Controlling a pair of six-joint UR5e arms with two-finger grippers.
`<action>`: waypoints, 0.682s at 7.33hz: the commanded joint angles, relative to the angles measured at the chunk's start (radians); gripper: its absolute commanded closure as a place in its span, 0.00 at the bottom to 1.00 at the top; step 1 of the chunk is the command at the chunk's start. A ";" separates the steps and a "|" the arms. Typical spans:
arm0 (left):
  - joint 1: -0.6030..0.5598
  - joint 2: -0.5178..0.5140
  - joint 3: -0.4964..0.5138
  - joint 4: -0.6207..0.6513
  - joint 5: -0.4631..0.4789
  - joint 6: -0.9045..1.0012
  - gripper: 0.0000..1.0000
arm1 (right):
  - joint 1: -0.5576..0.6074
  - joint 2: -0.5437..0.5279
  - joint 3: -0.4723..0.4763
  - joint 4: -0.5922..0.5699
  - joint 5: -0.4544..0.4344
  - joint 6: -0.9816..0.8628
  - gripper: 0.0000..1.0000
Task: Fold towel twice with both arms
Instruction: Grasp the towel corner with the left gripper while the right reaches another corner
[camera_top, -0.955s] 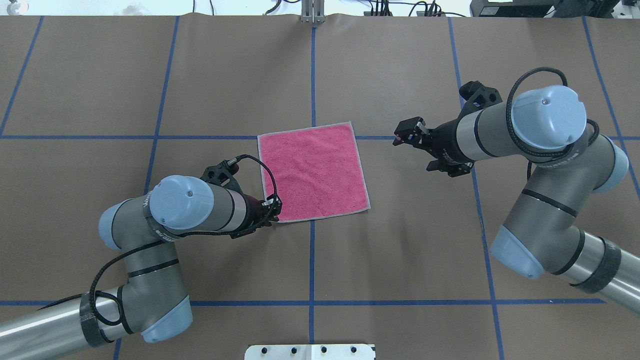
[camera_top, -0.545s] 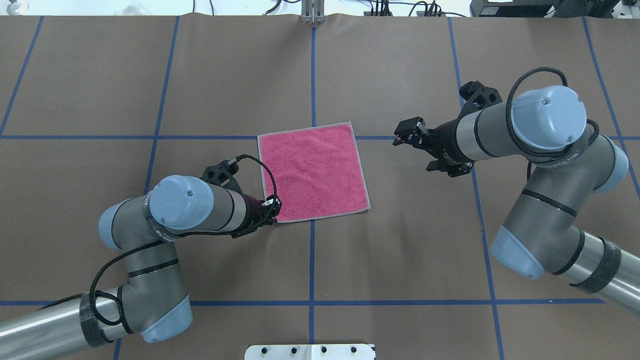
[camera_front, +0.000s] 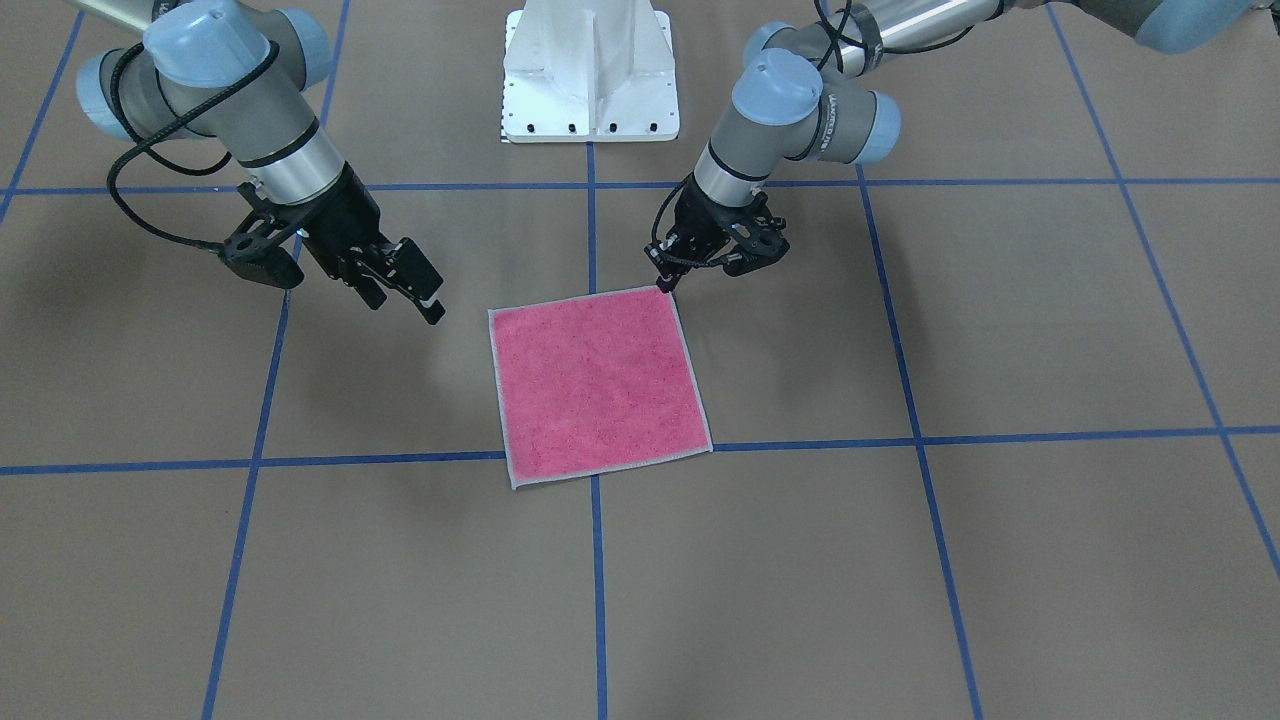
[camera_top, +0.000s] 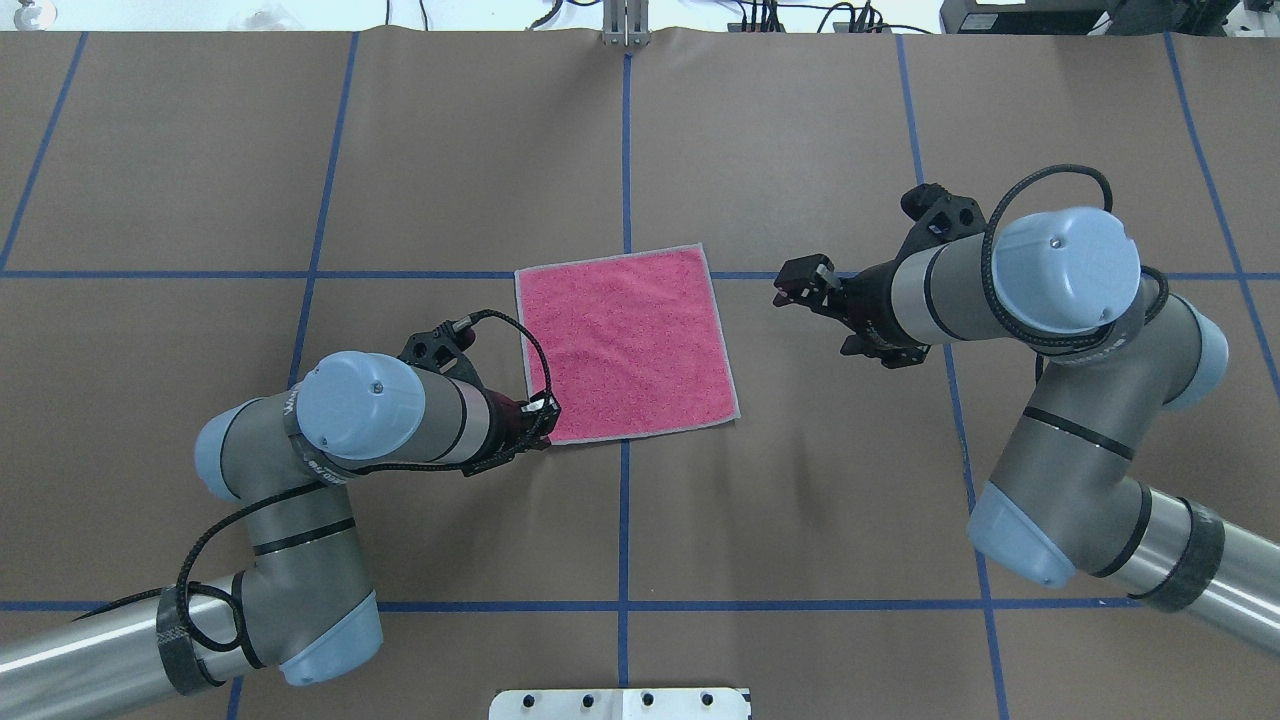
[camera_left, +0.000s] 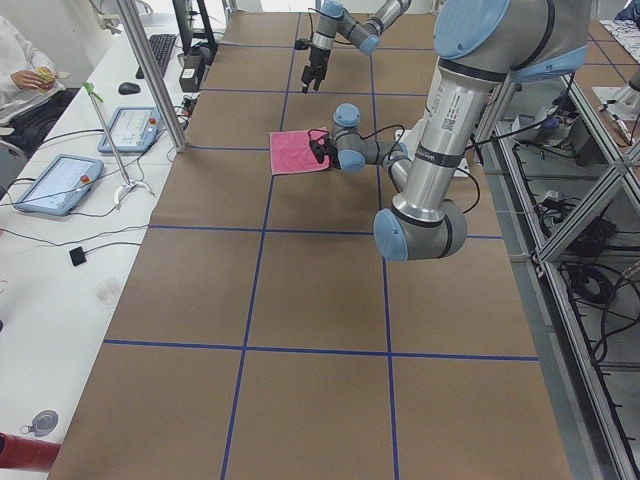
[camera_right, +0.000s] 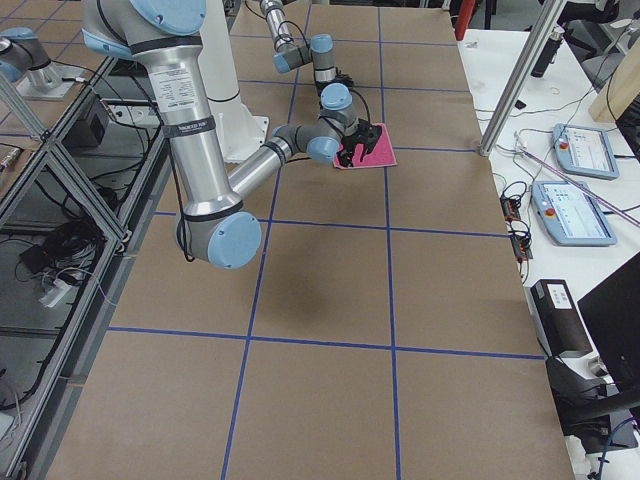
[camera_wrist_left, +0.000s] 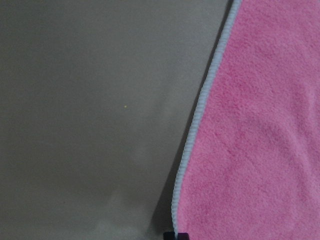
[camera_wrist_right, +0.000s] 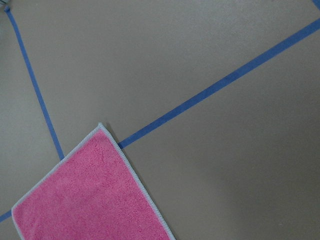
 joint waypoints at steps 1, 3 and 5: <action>0.000 -0.002 -0.002 0.000 0.000 0.000 1.00 | -0.095 0.000 -0.011 -0.008 -0.104 0.057 0.04; 0.002 0.002 -0.002 -0.002 0.001 0.000 1.00 | -0.169 0.033 -0.017 -0.087 -0.153 0.172 0.15; 0.000 0.002 -0.002 -0.002 0.001 0.000 1.00 | -0.209 0.088 -0.080 -0.092 -0.215 0.200 0.31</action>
